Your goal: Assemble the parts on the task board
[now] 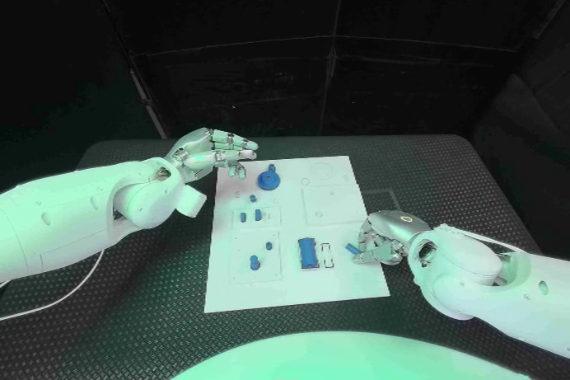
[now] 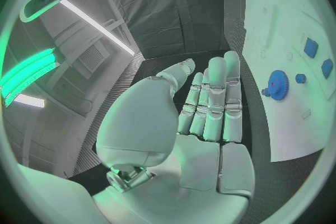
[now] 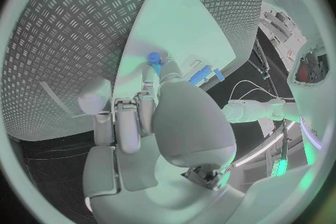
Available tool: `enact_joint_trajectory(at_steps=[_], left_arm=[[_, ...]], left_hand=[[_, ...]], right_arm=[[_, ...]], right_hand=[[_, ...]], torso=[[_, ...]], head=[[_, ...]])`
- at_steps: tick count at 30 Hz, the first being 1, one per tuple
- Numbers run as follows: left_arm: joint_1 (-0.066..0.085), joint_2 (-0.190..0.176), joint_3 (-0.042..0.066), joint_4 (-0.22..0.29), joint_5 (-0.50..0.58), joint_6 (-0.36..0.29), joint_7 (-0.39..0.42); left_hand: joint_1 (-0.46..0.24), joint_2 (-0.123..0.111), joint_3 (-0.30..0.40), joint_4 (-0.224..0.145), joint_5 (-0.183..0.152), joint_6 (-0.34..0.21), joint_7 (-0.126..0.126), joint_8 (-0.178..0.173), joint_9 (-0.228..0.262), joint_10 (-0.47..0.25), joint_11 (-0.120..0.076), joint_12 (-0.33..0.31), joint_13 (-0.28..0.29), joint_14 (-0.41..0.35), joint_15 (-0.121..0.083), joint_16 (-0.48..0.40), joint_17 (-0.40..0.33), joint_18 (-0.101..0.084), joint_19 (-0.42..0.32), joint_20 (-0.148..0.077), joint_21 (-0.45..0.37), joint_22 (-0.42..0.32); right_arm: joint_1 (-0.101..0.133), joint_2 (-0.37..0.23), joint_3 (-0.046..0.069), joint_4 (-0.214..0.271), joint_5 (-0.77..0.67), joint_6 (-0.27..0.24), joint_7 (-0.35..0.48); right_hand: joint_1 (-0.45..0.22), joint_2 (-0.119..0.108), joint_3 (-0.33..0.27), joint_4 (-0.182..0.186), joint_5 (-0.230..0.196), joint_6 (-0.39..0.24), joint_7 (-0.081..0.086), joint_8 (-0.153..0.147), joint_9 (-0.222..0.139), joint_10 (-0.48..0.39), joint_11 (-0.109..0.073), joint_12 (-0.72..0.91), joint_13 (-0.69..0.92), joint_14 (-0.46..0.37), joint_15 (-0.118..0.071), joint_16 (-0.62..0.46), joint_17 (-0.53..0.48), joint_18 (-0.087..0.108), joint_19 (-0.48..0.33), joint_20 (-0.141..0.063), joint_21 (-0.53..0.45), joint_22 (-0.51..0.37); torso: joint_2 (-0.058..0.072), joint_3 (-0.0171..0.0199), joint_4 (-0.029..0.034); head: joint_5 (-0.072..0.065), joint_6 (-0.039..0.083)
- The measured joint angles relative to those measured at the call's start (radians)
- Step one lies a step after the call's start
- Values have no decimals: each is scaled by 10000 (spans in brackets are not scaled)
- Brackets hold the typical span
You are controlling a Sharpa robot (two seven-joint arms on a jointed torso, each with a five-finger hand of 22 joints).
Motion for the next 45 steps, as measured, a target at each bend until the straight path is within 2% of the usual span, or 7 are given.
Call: enact_joint_trajectory(at_steps=[4,7,11,16,31,39,45], left_arm=[[0,0,0,0,0,0,0],[0,1,0,-1,0,0,0],[0,8,0,-11,0,0,0],[-8,30,0,-25,0,1,0],[-21,35,-2,-32,0,1,-1],[-21,39,-2,-28,0,2,-2],[-21,39,-2,-25,0,2,-3]], left_hand=[[0,0,0,0,0,0,0,0,0,0,0,0,0,0,0,0,0,0,0,0,0,0],[0,0,0,0,0,0,0,0,0,0,0,0,1,0,0,0,-1,-1,0,0,0,1],[0,0,0,0,0,0,0,0,0,0,0,0,1,0,0,0,-1,0,0,0,0,1],[0,0,0,0,0,0,0,0,0,1,0,0,1,0,0,0,-1,0,0,0,0,2],[0,0,0,0,0,0,0,0,0,1,1,0,2,0,0,0,-3,-1,0,0,0,3],[0,0,1,1,0,0,0,0,0,1,1,0,3,0,0,0,-3,-1,0,0,0,3],[0,0,1,1,0,0,0,0,0,1,1,0,3,0,0,0,-4,0,0,0,0,3]], right_arm=[[-9,30,0,32,-12,-47,18],[-17,26,-3,69,41,-70,20],[-18,-46,-2,146,405,-124,17],[-21,-147,-5,317,1285,-257,13],[-120,-219,-86,761,2803,-1139,147],[-117,14,-85,762,3106,-1434,154],[-117,201,-85,735,3237,-1635,152]], right_hand=[[112,-112,508,-257,-92,-60,15,-54,-43,-34,-34,-5,0,0,0,-29,0,0,-30,-30,0,0],[112,-112,831,-305,81,-67,10,-86,-110,-34,-34,-59,0,0,0,-37,-1,1,-30,-30,0,0],[57,49,892,164,534,-98,6,-233,-110,-35,-33,-77,1,-2,2,-37,-1,0,-30,-29,0,5],[-49,155,1179,503,673,-101,4,-349,-297,-36,-32,-73,235,-2,3,-37,-1,0,-30,-29,0,57],[-70,177,1867,726,665,50,-1,-485,-253,-39,-28,8,234,-2,5,-36,-2,0,7,-66,0,100],[-25,119,2133,849,642,56,3,-494,-242,25,-16,15,233,-2,6,-36,-2,-1,7,-65,1,110],[-330,-186,2392,1031,792,114,25,-495,-120,26,-16,15,-455,-2,6,-36,-2,0,7,-65,1,151]], torso=[[0,4,-6],[0,5,-12],[1,11,-14],[1,12,-13],[1,-7,7],[1,-7,1],[8,-1,-4]], head=[[1,12],[8,18],[20,28],[11,45],[34,77],[53,61],[69,58]])
